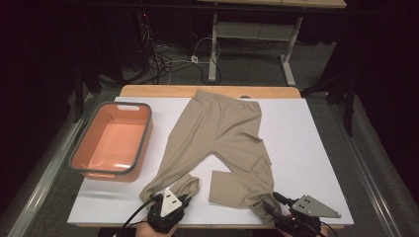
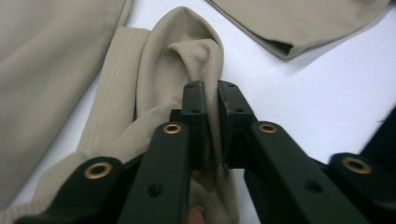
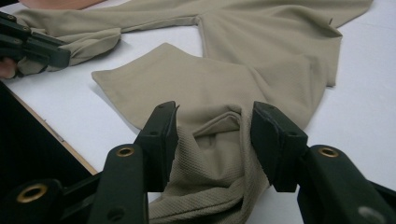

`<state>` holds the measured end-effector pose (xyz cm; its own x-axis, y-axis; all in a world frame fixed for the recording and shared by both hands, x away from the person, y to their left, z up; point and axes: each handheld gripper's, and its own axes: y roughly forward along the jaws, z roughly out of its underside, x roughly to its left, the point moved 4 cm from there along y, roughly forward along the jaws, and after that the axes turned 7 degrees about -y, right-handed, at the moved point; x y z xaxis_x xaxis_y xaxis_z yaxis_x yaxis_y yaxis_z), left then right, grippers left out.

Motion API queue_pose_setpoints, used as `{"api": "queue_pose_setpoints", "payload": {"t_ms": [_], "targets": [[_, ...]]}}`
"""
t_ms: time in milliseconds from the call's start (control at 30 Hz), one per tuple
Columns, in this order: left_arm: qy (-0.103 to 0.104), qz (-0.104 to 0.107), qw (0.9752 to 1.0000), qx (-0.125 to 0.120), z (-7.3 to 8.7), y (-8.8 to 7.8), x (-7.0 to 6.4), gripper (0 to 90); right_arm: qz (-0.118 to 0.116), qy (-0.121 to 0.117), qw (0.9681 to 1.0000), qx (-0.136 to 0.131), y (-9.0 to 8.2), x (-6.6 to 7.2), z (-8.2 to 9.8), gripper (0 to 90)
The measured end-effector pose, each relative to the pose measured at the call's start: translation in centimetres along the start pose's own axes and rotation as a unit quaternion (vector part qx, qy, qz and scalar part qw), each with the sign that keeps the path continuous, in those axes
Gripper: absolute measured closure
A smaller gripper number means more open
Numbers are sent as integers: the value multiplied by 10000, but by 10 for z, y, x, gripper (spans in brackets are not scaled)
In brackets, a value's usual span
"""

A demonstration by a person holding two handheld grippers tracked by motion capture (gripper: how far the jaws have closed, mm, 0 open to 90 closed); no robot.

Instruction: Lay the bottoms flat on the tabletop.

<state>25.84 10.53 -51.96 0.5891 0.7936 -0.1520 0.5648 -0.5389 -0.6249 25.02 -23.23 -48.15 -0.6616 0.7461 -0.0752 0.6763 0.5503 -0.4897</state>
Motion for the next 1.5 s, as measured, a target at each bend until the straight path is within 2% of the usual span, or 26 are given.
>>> {"api": "queue_pose_setpoints", "payload": {"t_ms": [67,133,233,300,367,467,600,633,700,733,800,833,867,900,967,1000,1033,1100,1133,1167,1200,1233,1333,1433,1500], "targets": [[24,168,9998,38,2,-6,-3,820,-19,-18,10000,5,1,3,0,523],[44,446,9990,28,7,-14,-13,820,-21,-40,10000,7,0,5,0,523],[109,865,9961,135,22,-30,-34,818,-47,-61,10000,-26,-2,10,-2,522],[262,1029,9940,269,32,-41,-44,814,-74,-62,9999,-46,-2,12,-2,521],[275,1196,9920,305,44,-52,-49,809,-108,-104,9999,-43,-1,16,-4,521],[284,1312,9903,365,57,-64,-51,801,-147,-150,9998,-57,2,20,-7,521],[159,1369,9903,197,59,-75,-49,786,-196,-184,9996,-29,10,24,-11,522],[189,1357,9905,148,58,-77,-49,761,-213,-208,9996,-27,12,25,-12,521],[196,1149,9932,1,55,-79,-47,642,-245,-231,9994,-29,16,26,-15,522],[109,1017,9947,-127,52,-79,-43,587,-258,-255,9993,-36,18,27,-17,522],[-17,787,9965,-266,46,-75,-33,553,-290,-268,9992,-55,22,27,-20,522],[64,456,9987,-220,42,-70,-27,554,-305,-270,9991,-76,24,27,-21,522],[182,93,9997,-159,39,-64,-20,546,-317,-262,9991,-80,26,27,-22,522],[234,-212,9995,-68,37,-58,-13,536,-334,-282,9990,-78,28,28,-22,522],[18,-402,9991,109,37,-49,1,508,-360,-344,9988,-10,30,29,-20,522],[-75,-418,9989,187,40,-45,5,503,-366,-352,9987,14,31,29,-19,523],[-126,-319,9994,60,41,-45,8,499,-370,-354,9987,18,30,29,-18,523],[-102,-292,9995,72,40,-46,11,538,-356,-315,9989,2,28,28,-18,524],[-46,-360,9993,121,39,-46,12,548,-345,-312,9989,-16,27,28,-18,524],[11,-566,9983,135,38,-48,14,548,-339,-318,9989,-18,26,27,-18,524],[79,-675,9976,104,38,-51,16,549,-332,-335,9989,-10,26,27,-18,524],[89,-713,9973,156,40,-53,18,569,-336,-334,9989,-13,26,27,-18,524],[7,-496,9987,90,46,-56,22,687,-333,-331,9989,-31,26,27,-19,525],[-53,-516,9986,129,47,-57,23,765,-342,-337,9988,-20,27,28,-19,525],[-82,-513,9986,99,46,-57,25,847,-349,-352,9988,-4,26,28,-18,525]]}}
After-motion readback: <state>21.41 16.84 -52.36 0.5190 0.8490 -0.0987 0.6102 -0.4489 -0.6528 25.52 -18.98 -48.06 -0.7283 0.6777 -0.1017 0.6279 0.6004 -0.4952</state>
